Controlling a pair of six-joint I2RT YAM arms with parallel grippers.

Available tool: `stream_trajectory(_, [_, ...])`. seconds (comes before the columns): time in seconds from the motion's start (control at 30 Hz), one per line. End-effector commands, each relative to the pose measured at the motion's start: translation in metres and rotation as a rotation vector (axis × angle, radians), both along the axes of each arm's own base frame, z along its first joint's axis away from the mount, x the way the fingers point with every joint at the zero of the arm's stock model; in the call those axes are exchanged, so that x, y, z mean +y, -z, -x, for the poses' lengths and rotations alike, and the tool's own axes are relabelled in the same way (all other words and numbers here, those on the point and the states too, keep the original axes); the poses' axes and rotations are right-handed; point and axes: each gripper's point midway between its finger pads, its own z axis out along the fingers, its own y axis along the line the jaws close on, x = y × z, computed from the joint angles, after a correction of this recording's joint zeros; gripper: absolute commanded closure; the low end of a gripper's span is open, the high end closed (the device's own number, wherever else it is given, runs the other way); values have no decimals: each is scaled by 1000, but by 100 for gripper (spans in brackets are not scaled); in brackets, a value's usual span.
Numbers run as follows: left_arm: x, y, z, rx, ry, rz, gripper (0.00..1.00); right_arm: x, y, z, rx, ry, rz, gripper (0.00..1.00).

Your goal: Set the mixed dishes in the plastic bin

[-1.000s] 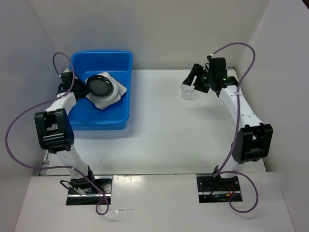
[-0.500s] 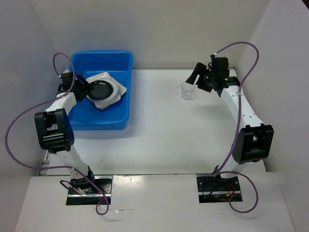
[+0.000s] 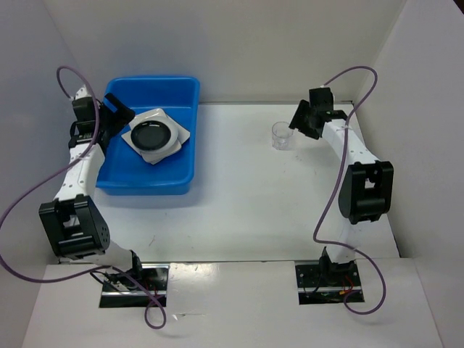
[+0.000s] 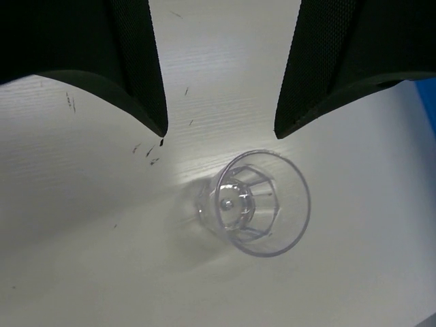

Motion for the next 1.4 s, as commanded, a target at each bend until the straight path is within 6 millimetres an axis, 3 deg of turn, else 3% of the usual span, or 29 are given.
stream_trajectory(0.0, [-18,-39,6,-93,92,26,2,-23,-20,-26,-85,67,41,32])
stream_trajectory(0.23, [-43,-51,10,-134,198,105,0,-25,3,-42,-51,74,30,40])
stream_trajectory(0.37, [-56,-56,10,-158,252,158,0,-16,21,-49,-27,48,-7,43])
stream_trajectory(0.67, [-58,-50,9,-157,266,174,0,0,48,-60,-3,-12,-64,48])
stream_trajectory(0.73, [-63,-49,9,-157,280,166,0,2,53,-62,4,-22,-74,62])
stream_trajectory(0.8, [-62,-42,8,-127,271,140,0,5,59,-59,25,-32,-84,92])
stream_trajectory(0.87, [-65,-44,2,-112,293,76,0,8,59,-59,26,-45,-97,100])
stream_trajectory(0.97, [-75,-47,1,-86,350,29,0,14,47,-56,7,-61,-104,100])
stream_trajectory(1.07, [-104,-49,-5,-52,442,-21,0,39,31,-47,-18,-110,-105,100])
stream_trajectory(1.1, [-126,-45,-1,-23,513,-52,0,46,23,-43,-25,-124,-106,100])
stream_trajectory(1.17, [-147,-51,-7,-16,566,-106,0,68,15,-35,-29,-168,-107,100])
stream_trajectory(1.2, [-172,-46,0,14,636,-141,0,76,7,-32,-38,-185,-108,100])
stream_trajectory(1.3, [-204,-39,-1,55,695,-230,0,110,2,-19,-29,-245,-95,100])
stream_trajectory(1.33, [-228,-32,3,70,742,-247,0,120,-3,-17,-33,-258,-103,100])
stream_trajectory(1.37, [-235,-26,3,83,744,-260,0,140,-7,-12,-40,-296,-105,100])
